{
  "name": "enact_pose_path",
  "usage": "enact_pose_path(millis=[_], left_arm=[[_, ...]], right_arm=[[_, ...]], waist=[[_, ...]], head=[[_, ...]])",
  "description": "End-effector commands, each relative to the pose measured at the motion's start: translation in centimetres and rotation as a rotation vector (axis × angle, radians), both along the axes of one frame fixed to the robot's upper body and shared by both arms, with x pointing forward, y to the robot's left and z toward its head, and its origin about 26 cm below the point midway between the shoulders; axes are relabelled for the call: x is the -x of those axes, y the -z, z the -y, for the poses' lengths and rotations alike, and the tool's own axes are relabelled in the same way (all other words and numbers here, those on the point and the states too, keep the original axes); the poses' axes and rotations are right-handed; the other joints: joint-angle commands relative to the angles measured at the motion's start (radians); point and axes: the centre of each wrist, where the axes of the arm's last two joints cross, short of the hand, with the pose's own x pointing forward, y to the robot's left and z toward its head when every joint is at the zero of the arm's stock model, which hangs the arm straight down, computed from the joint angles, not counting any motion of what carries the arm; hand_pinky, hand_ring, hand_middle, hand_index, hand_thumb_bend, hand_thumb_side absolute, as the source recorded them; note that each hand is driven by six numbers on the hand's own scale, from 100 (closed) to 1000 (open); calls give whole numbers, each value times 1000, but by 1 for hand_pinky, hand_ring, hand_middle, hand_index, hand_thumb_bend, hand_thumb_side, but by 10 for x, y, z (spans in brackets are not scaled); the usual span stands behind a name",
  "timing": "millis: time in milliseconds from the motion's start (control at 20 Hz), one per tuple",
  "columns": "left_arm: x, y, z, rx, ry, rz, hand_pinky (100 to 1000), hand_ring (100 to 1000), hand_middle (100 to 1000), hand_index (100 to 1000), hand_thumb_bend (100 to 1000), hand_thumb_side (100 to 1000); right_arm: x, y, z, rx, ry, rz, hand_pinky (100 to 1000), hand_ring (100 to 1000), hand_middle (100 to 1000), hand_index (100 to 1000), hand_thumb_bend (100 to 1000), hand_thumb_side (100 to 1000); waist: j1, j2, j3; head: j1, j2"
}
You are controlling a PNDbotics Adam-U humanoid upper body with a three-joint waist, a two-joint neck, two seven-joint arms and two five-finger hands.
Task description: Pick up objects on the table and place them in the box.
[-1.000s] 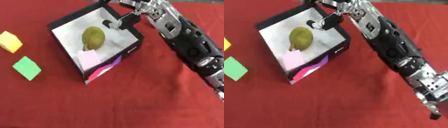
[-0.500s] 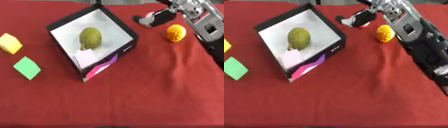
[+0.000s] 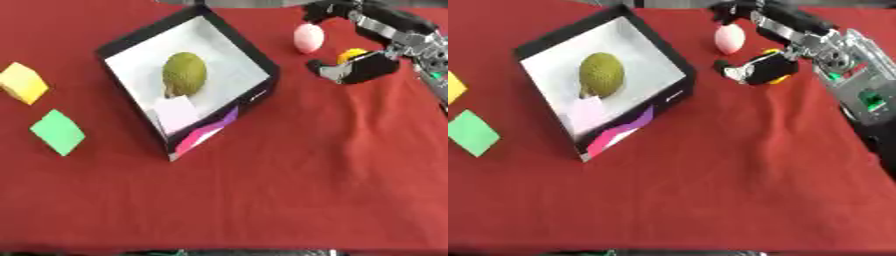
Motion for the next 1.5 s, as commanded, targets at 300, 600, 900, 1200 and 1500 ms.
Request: enact_pose_path(millis=[300, 600, 900, 1200, 1500], left_arm=[[5, -8, -3, -46, 4, -4, 708, 876, 693, 724, 100, 643], [5, -7, -3, -52, 8, -18, 707, 878, 694, 723, 100, 641], [5, -7, -3, -56, 13, -19, 708, 878, 693, 722, 100, 640], [4, -9, -2, -62, 21, -23, 708, 880, 693, 721, 100, 639], [4, -8, -2, -63, 26, -31, 708, 881, 693, 720, 100, 638]], right_arm=[[-5, 5, 31, 58, 146, 26, 962, 864, 850, 979, 300, 405], [-3, 7, 45, 44, 187, 34, 969, 866, 851, 993, 294, 359], [3, 2, 59, 42, 145, -46, 995, 873, 854, 1000, 266, 301], [16, -25, 78, 125, 99, -73, 992, 877, 860, 998, 293, 345], [19, -43, 107, 90, 87, -40, 990, 878, 862, 998, 300, 329]], waist=[[6, -13, -4], [8, -11, -6], [7, -9, -4], [5, -4, 3], [5, 2, 8]], head=[[-1, -22], [1, -24], [3, -20], [-3, -16], [-13, -20]])
